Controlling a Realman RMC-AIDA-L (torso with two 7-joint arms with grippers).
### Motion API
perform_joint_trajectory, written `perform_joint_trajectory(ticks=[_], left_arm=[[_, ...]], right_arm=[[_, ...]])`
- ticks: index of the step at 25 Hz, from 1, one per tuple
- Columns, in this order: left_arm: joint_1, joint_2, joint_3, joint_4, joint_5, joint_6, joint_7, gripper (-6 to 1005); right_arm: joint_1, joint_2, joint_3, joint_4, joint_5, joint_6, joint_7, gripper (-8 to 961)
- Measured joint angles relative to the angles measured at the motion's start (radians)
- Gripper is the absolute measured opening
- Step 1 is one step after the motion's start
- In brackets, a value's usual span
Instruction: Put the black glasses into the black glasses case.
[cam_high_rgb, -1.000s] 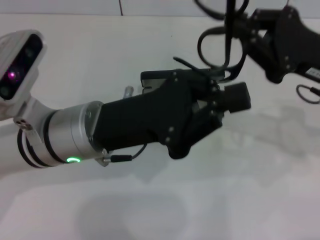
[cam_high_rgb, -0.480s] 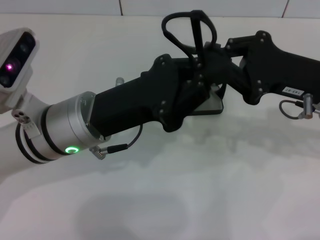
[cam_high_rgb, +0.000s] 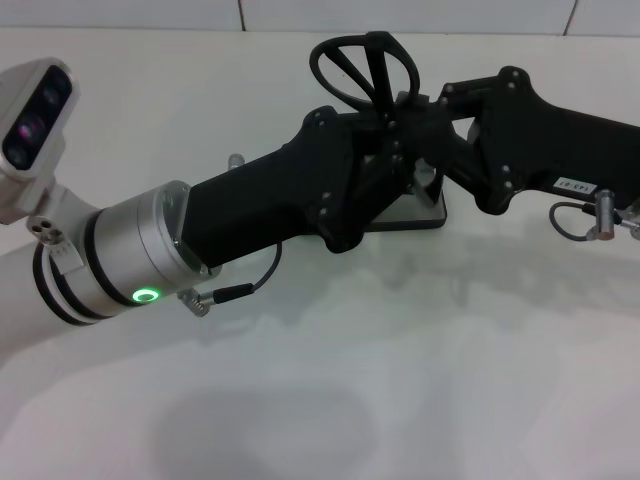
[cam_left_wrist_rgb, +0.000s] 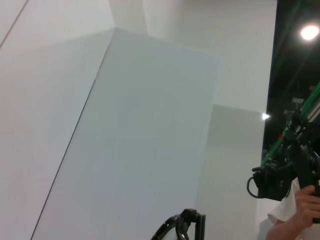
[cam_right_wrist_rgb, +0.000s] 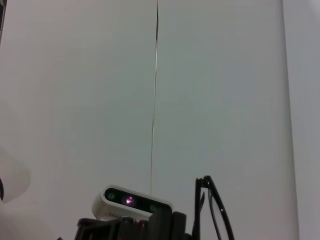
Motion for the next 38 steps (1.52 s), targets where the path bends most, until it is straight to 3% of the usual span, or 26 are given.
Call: perform_joint_trajectory(ticks=[9, 17, 22, 26, 31, 38], left_arm=[[0.012, 0.004, 0.002, -0.001, 0.01, 0.006, -0.01, 40], [0.047, 0.034, -0.007, -0.001, 0.072, 0.083, -0.036, 41], [0.096, 0.06, -0.009, 0.005, 0.075, 0.126, -0.03, 41], [0.118, 0.067, -0.031, 0.004, 0.073, 0.128, -0.029, 41], [0.132, 0.068, -0.037, 0.0, 0.076, 0.129, -0.014, 42], [0.136, 0.067, -0.037, -0.003, 0.074, 0.13, -0.004, 42]], right_arm=[[0.0, -0.002, -0.009, 0.0, 0.0, 0.014, 0.006, 59], [-0.03, -0.014, -0.002, -0.087, -0.057, 0.079, 0.058, 60], [-0.063, -0.02, -0.002, -0.39, -0.403, 0.209, 0.288, 60], [-0.057, -0.005, -0.012, -0.623, -0.748, 0.244, 0.524, 60], [-0.009, -0.005, -0.046, -0.705, -0.931, 0.262, 0.639, 60], [0.055, -0.001, -0.23, -0.699, -1.126, 0.449, 0.698, 60]])
